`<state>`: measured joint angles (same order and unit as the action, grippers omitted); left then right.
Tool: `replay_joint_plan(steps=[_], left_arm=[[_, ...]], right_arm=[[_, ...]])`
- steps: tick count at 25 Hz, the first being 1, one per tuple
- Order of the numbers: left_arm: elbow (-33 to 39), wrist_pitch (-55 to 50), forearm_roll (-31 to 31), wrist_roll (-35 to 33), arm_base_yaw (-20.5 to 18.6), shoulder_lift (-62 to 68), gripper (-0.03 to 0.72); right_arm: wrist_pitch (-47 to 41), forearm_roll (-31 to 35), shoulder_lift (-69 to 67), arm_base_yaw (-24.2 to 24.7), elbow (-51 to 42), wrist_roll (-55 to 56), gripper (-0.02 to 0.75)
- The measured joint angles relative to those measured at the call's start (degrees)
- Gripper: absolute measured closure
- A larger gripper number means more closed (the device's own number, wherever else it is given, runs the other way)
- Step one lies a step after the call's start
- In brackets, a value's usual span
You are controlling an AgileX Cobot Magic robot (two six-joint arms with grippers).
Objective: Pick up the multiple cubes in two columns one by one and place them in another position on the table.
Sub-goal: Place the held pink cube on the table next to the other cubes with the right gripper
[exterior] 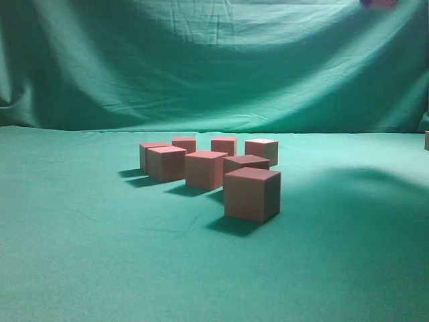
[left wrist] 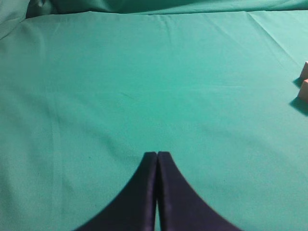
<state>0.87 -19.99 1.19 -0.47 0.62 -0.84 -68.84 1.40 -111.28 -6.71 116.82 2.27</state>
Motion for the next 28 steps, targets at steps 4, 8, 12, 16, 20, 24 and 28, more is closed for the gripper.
replay_joint_plan(steps=[4,8,12,16,20,24,28], left_arm=[[0.0,0.0,0.0,0.0,0.0,0.0,0.688],[0.0,0.0,0.0,0.0,0.0,0.0,0.688],[0.0,0.0,0.0,0.0,0.0,0.0,0.688],[0.0,0.0,0.0,0.0,0.0,0.0,0.688],[0.0,0.0,0.0,0.0,0.0,0.0,0.688],[0.0,0.0,0.0,0.0,0.0,0.0,0.688],[0.0,0.0,0.0,0.0,0.0,0.0,0.688]], right_arm=[[-2.9,2.2,6.4,0.0,-0.1,-1.0,0.482],[-3.2,5.4,13.8,0.0,-4.4,-1.4,0.482],[-3.3,10.8,23.3,0.0,-14.6,-4.4,0.482],[-3.5,16.1,32.3,0.0,-27.4,-9.0,0.482],[-3.6,22.6,38.9,0.0,-37.4,-12.2,0.482],[-3.5,30.6,43.1,-1.0,-43.3,-20.7,0.482],[-3.1,32.3,44.0,-8.0,-44.9,-23.9,0.482]])
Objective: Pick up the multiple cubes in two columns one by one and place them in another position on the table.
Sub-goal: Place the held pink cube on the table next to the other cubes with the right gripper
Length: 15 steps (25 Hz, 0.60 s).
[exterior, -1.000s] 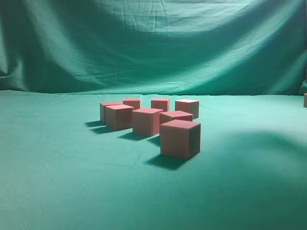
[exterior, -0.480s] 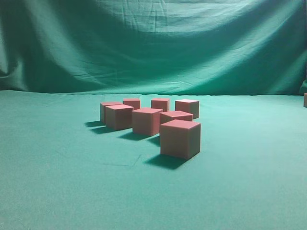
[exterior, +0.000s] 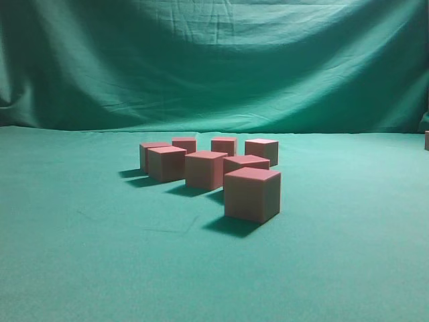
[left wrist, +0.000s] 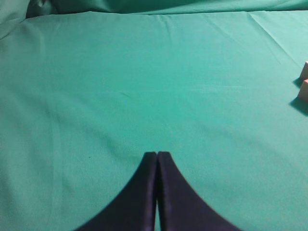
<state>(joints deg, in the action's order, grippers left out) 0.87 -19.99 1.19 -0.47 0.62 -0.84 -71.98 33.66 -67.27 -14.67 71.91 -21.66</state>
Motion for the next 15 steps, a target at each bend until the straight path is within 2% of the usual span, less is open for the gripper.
replay_joint_plan(steps=[5,9,15], left_arm=[[0.0,0.0,0.0,0.0,0.0,0.0,0.688],[0.0,0.0,0.0,0.0,0.0,0.0,0.688],[0.0,0.0,0.0,0.0,0.0,0.0,0.688]], right_arm=[[1.3,-2.5,-0.6,-14.7,-0.9,-1.5,0.482],[4.2,-9.2,-4.6,-25.4,-0.9,-1.8,0.482],[9.3,-17.6,-13.9,-34.5,-0.9,-2.7,0.482]])
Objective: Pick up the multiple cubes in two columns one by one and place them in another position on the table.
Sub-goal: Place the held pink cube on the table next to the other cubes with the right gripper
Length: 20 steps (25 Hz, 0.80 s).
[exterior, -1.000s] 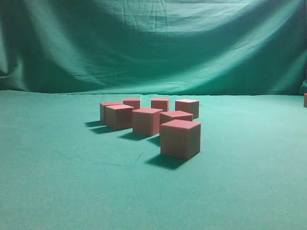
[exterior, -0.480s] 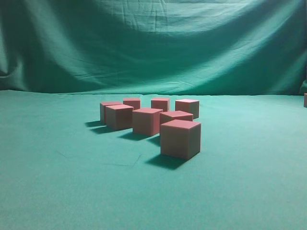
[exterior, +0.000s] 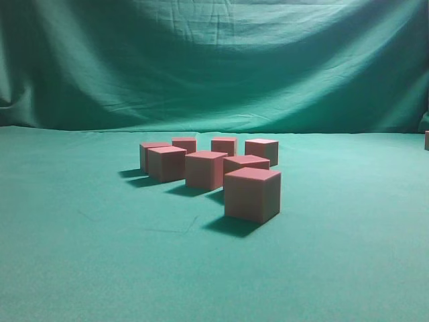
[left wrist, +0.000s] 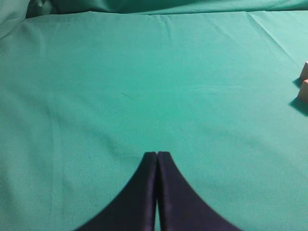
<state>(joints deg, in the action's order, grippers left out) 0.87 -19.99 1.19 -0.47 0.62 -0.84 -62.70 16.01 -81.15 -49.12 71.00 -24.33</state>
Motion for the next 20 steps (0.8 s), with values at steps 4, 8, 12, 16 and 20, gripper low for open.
replay_joint_plan(steps=[4,8,12,16,20], left_arm=[[0.0,0.0,0.0,0.0,0.0,0.0,0.688],[0.0,0.0,0.0,0.0,0.0,0.0,0.688],[0.0,0.0,0.0,0.0,0.0,0.0,0.688],[0.0,0.0,0.0,0.0,0.0,0.0,0.688],[0.0,0.0,0.0,0.0,0.0,0.0,0.688]], right_arm=[[4.1,-2.1,-6.1,-2.3,-0.3,-2.5,0.482],[8.2,-2.2,-11.2,-2.3,-0.3,-5.9,0.482],[10.7,-2.2,-14.8,-2.3,-0.3,-8.0,0.482],[11.3,-2.3,-18.8,-2.3,-0.3,-9.9,0.482],[12.5,-2.3,-21.9,-2.3,-0.3,-10.6,0.482]])
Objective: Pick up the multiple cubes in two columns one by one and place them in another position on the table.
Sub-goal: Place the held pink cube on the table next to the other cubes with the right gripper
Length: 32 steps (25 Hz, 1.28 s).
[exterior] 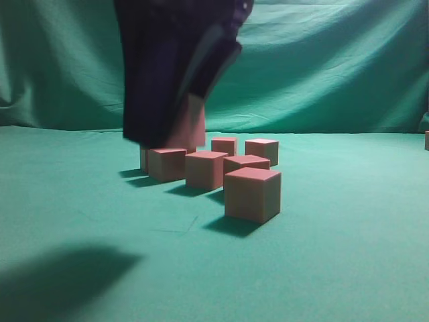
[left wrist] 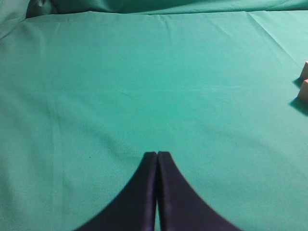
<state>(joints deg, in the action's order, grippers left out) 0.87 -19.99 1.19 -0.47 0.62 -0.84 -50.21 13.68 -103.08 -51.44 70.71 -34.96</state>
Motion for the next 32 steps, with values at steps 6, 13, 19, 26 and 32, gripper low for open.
replay_joint_plan(steps=[6,13,19,26,32], left_arm=[[0.0,0.0,0.0,0.0,0.0,0.0,0.688],[0.0,0.0,0.0,0.0,0.0,0.0,0.688],[0.0,0.0,0.0,0.0,0.0,0.0,0.688],[0.0,0.0,0.0,0.0,0.0,0.0,0.688],[0.0,0.0,0.0,0.0,0.0,0.0,0.688]], right_arm=[[1.2,-7.8,-2.1,-3.4,0.0,0.3,0.482],[3.2,-10.8,-4.0,-3.9,0.0,3.0,0.482],[5.0,-9.1,-4.4,-3.9,0.0,3.6,0.482],[6.3,-8.2,-5.4,-3.9,0.0,4.2,0.482],[6.6,-8.6,-5.4,-3.9,0.0,4.2,0.482]])
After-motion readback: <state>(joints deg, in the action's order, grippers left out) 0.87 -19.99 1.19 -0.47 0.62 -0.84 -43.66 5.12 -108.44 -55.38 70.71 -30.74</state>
